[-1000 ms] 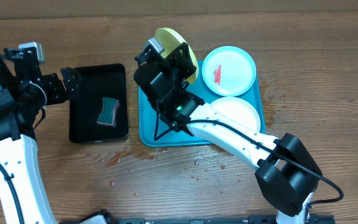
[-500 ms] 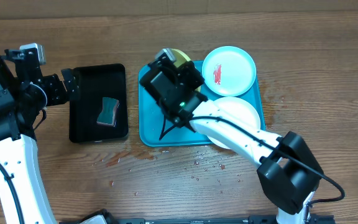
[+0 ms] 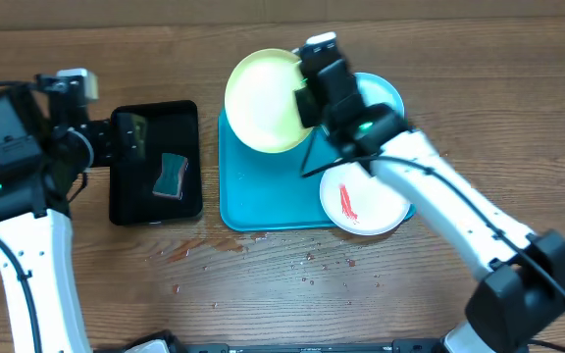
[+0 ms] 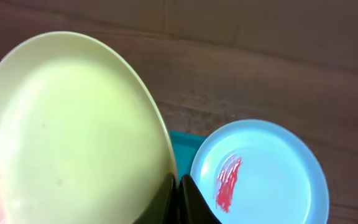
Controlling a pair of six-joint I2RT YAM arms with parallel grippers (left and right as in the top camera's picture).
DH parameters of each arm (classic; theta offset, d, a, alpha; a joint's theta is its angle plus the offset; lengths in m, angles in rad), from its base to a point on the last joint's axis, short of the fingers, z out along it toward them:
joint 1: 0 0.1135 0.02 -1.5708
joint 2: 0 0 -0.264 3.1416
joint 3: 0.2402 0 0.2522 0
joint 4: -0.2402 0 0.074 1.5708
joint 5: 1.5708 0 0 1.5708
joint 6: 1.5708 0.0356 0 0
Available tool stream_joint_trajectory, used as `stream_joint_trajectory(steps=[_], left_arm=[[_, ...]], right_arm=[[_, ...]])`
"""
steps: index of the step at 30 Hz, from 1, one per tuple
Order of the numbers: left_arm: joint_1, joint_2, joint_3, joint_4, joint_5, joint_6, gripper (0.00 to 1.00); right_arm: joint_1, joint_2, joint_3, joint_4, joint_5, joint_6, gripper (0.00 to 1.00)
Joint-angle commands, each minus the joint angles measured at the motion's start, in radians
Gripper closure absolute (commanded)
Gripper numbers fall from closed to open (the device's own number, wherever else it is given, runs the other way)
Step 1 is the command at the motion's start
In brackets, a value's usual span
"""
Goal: Clean dirty plates on tray and stack at the side
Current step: 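Lift the yellow plate with the right gripper and carry it rightward, then lower the yellow plate onto the table at right and release it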
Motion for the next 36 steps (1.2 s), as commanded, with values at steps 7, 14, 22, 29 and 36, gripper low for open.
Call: stream_joint_trajectory(steps=[7,14,22,29,36], left_arm=[[-0.205,0.018,0.0,-0.037,-0.12,0.024,0.0],[-0.35,0.076,0.0,-0.04,-0.135,-0.009,0.0],[-0.491,0.158,0.0,0.003,-0.2,-0.106,0.0],[-0.541,0.201,0.0,0.055,-0.2,-0.147,0.0],[-0.543,0.203,0.0,0.057,-0.2,-0.155,0.0]], right_arm=[[-0.332,-0.028,0.023,-0.044,-0.479,0.106,0.96],[-0.659,-0.027,0.023,-0.073,-0.483,0.124,0.96],[-0.976,0.006,0.023,-0.078,-0.464,0.111,0.96],[-1.049,0.106,0.023,-0.093,-0.465,0.05,0.96],[-1.043,0.196,0.023,-0.087,-0.458,0.039,0.96]])
